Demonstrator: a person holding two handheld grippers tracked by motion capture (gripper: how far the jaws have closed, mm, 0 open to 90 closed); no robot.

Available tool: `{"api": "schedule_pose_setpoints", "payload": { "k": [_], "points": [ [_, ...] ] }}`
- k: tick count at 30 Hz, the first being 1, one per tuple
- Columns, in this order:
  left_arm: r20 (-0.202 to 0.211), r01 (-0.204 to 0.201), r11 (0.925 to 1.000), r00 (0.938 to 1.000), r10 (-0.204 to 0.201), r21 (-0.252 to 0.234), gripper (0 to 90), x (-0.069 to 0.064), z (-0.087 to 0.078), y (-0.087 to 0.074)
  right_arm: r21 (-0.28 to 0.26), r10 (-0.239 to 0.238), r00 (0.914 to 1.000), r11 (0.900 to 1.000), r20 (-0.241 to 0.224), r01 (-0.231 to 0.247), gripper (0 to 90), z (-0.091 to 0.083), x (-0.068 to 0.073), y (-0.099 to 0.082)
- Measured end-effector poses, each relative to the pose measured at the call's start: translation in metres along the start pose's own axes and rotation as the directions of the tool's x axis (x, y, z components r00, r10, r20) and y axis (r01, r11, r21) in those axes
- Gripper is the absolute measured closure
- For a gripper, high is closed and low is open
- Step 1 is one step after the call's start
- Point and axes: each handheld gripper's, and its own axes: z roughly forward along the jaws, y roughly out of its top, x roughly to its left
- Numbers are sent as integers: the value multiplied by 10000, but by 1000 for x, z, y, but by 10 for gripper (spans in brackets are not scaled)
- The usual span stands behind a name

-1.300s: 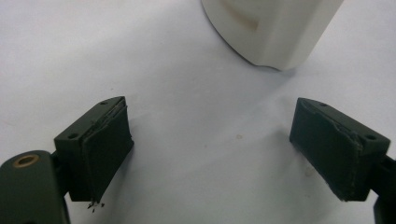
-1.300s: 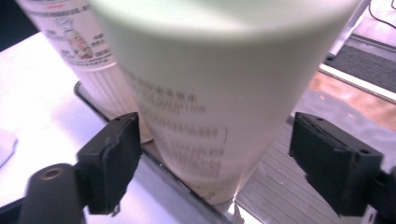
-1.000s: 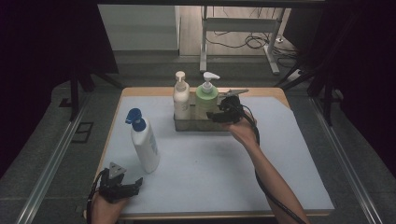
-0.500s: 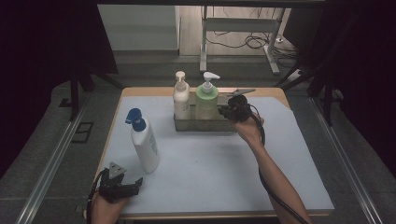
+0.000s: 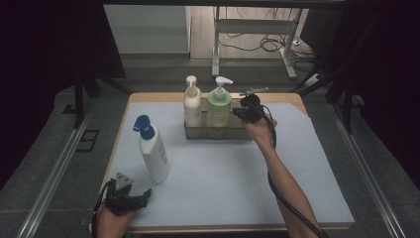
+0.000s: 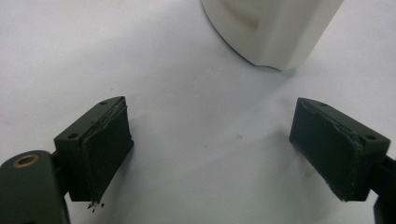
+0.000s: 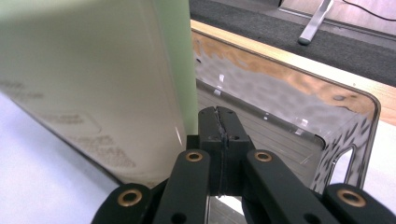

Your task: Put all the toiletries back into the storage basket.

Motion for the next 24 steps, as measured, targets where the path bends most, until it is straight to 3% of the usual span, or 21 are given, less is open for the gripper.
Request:
{"api": "schedule_pose_setpoints", "payload": {
  "k": [9,24],
  "points": [
    [3,-25,10000,10000,25,28,123,0,0,0,202,95,9997,9997,204,-99,895,16,0,2],
    [4,-27,10000,10000,27,34,122,0,0,0,391,196,9998,9991,-86,-193,896,25,1,-3]
  ]
}}
